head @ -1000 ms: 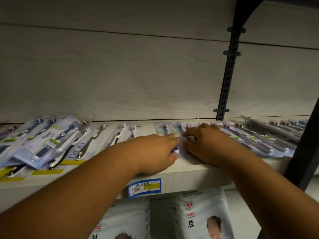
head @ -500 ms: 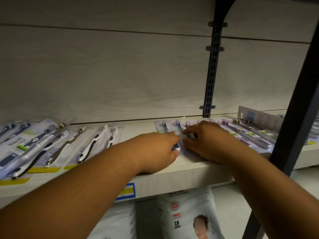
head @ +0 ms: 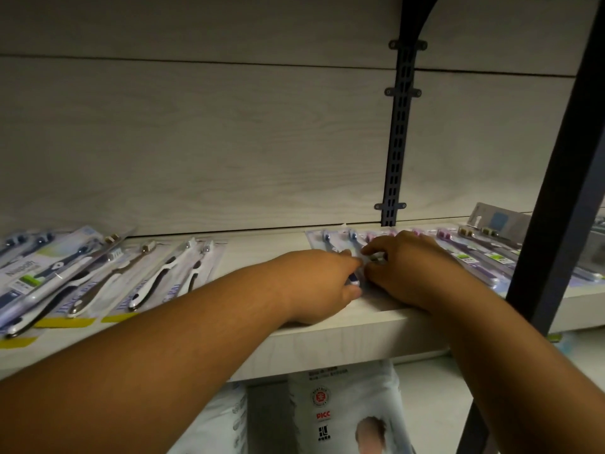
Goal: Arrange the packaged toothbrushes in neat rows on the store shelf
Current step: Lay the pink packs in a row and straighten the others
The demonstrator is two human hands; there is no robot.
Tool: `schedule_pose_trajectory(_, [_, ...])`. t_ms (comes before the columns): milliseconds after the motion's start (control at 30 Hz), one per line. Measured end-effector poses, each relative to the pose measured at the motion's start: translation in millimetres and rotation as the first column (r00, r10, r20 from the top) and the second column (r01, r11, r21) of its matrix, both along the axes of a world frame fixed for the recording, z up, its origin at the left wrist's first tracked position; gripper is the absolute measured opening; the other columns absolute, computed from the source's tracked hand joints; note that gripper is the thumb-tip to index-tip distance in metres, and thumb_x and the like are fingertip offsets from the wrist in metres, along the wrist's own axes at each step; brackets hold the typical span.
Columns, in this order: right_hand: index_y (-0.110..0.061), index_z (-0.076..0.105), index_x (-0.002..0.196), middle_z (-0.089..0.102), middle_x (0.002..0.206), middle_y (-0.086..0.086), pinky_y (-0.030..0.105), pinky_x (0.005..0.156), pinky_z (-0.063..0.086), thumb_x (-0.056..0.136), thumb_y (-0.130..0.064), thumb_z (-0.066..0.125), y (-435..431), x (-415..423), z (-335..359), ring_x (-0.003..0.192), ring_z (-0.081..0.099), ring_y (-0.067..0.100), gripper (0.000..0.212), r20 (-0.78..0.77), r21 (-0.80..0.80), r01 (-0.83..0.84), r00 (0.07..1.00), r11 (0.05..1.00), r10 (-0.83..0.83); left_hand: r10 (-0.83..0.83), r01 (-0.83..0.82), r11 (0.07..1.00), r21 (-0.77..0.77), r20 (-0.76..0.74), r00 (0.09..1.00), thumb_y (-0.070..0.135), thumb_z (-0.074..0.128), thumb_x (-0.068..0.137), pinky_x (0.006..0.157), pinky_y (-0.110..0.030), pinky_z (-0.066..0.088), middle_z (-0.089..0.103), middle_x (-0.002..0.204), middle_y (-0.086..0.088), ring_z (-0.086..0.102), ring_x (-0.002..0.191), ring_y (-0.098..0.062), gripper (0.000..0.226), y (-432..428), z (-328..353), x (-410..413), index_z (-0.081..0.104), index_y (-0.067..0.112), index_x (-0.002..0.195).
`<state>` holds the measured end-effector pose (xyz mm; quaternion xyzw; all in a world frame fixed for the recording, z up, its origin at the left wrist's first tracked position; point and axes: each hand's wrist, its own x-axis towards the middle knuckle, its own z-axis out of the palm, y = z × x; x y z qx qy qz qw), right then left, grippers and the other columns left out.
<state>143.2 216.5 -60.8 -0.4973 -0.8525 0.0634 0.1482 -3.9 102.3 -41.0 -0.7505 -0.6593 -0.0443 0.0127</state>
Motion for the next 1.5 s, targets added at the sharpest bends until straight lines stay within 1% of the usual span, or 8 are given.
schedule_pose_trajectory(300, [-0.05,0.055,0.131,0.055,0.142,0.002,0.047,0.104,0.048,0.088,-0.059,0.051,1,3,2,0.122,0.053,0.027,0.044,0.019,0.018,0.005,1.0,1.0,-0.006,-0.017,0.01,0.997,0.083,0.09,0.996,0.052,0.049,0.099,0.081,-0.027,0.045,0.062,0.13,0.008,0.054,0.099,-0.008,0.048,-12,-1,2,0.044,0.039,0.145])
schedule_pose_trajectory(467, [-0.048,0.053,0.135,0.053,0.143,0.006,0.048,0.102,0.049,0.095,-0.056,0.044,-5,4,3,0.122,0.052,0.03,0.042,0.015,0.071,-0.006,1.0,0.997,0.005,-0.003,-0.01,0.994,0.109,0.115,0.993,0.059,0.051,0.095,0.097,-0.035,0.049,0.056,0.143,0.007,0.056,0.12,-0.015,0.059,-18,-2,0,0.037,0.042,0.149])
schedule_pose_trajectory(567, [-0.041,0.056,0.135,0.054,0.14,0.01,0.049,0.098,0.051,0.095,-0.05,0.042,-14,10,7,0.12,0.052,0.033,0.044,-0.153,0.178,-0.001,0.988,0.984,0.029,0.013,-0.034,0.988,0.148,0.145,0.989,0.064,0.054,0.091,0.105,-0.033,0.043,0.044,0.154,0.01,0.048,0.134,-0.015,0.068,-30,3,-6,0.032,0.041,0.152])
schedule_pose_trajectory(733, [-0.039,0.054,0.138,0.049,0.143,0.005,0.053,0.102,0.049,0.097,-0.048,0.043,-32,9,17,0.123,0.054,0.03,0.043,-0.415,0.194,-0.086,0.895,0.977,0.161,0.154,-0.21,0.937,0.281,0.207,0.966,0.067,0.052,0.089,0.11,-0.027,0.034,0.039,0.155,0.017,0.041,0.139,-0.006,0.069,-77,37,-58,0.034,0.043,0.151])
schedule_pose_trajectory(933, [-0.043,0.047,0.144,0.049,0.147,-0.006,0.042,0.104,0.041,0.103,-0.053,0.036,-90,-40,35,0.127,0.047,0.013,0.043,-0.541,0.246,-0.323,0.736,0.914,0.406,0.08,-0.394,0.812,0.431,0.586,0.806,0.056,0.065,0.079,0.113,-0.029,0.041,0.06,0.137,0.014,0.053,0.125,0.009,0.068,-167,57,-146,0.056,0.024,0.139])
schedule_pose_trajectory(1167, [-0.038,0.045,0.149,0.049,0.149,-0.015,0.028,0.105,0.033,0.097,-0.071,0.024,-172,-133,46,0.13,0.041,-0.001,0.064,-0.526,0.294,-0.549,0.591,0.782,0.612,0.061,-0.443,0.74,0.505,0.606,0.793,0.052,0.068,0.085,0.11,-0.038,0.044,0.062,0.136,0.012,0.054,0.128,0.0,0.055,-279,52,-233,0.054,0.032,0.134])
schedule_pose_trajectory(1333, [-0.037,0.054,0.144,0.057,0.143,-0.015,0.035,0.115,0.037,0.085,-0.084,0.026,-244,-233,42,0.133,0.049,0.001,0.08,-0.582,0.305,-0.619,0.48,0.724,0.656,0.113,-0.515,0.696,0.5,0.632,0.767,0.045,0.063,0.079,0.107,-0.023,0.046,0.063,0.133,0.015,0.056,0.124,0.005,0.062,-380,42,-319,0.053,0.026,0.138])
schedule_pose_trajectory(1500, [-0.034,0.054,0.144,0.059,0.141,-0.017,0.034,0.115,0.038,0.088,-0.078,0.028,-310,-326,44,0.132,0.051,-0.001,0.076,-0.578,0.27,-0.678,0.453,0.683,0.678,0.1,-0.512,0.711,0.481,0.652,0.752,0.042,0.071,0.088,0.11,-0.03,0.045,0.063,0.132,0.012,0.057,0.125,0.001,0.048,-444,28,-401,0.054,0.031,0.131])
